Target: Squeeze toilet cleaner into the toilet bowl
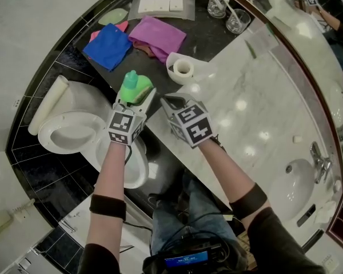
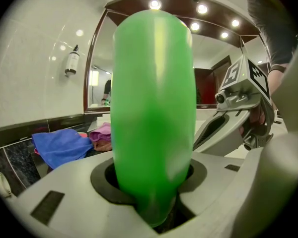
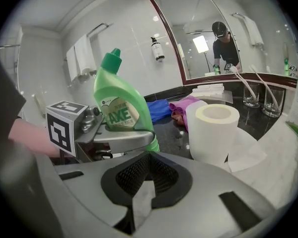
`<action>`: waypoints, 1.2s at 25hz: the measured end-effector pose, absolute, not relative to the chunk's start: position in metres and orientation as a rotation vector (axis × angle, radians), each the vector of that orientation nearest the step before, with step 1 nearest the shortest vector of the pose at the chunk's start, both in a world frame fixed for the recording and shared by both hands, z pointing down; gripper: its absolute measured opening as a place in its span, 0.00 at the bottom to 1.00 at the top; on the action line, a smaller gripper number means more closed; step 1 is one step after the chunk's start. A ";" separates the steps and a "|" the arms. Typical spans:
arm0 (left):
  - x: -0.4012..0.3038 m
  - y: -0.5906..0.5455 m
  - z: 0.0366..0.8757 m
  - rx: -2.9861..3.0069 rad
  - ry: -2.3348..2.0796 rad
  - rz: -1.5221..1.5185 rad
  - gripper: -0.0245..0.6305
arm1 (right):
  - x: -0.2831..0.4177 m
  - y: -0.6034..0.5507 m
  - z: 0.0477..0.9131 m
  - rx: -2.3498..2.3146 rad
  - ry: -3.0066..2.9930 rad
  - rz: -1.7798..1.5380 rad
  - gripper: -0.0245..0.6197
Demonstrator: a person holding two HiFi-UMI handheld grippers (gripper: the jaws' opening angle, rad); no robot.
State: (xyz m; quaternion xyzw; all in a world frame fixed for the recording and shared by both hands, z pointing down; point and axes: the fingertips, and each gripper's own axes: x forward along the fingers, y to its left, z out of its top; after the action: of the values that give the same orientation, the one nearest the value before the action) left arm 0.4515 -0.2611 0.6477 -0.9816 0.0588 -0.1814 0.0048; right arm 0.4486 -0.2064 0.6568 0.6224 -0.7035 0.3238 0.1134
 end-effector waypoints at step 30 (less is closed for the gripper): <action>0.369 -0.221 0.613 -3.111 0.269 -0.758 0.62 | 0.427 -0.162 0.624 1.855 -2.045 0.949 0.06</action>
State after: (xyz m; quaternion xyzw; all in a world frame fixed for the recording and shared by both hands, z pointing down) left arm 0.3688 -0.2211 0.6132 -0.9676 0.0837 -0.2357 -0.0357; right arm 0.4274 -0.1617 0.6244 0.6314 -0.6962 0.3230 0.1107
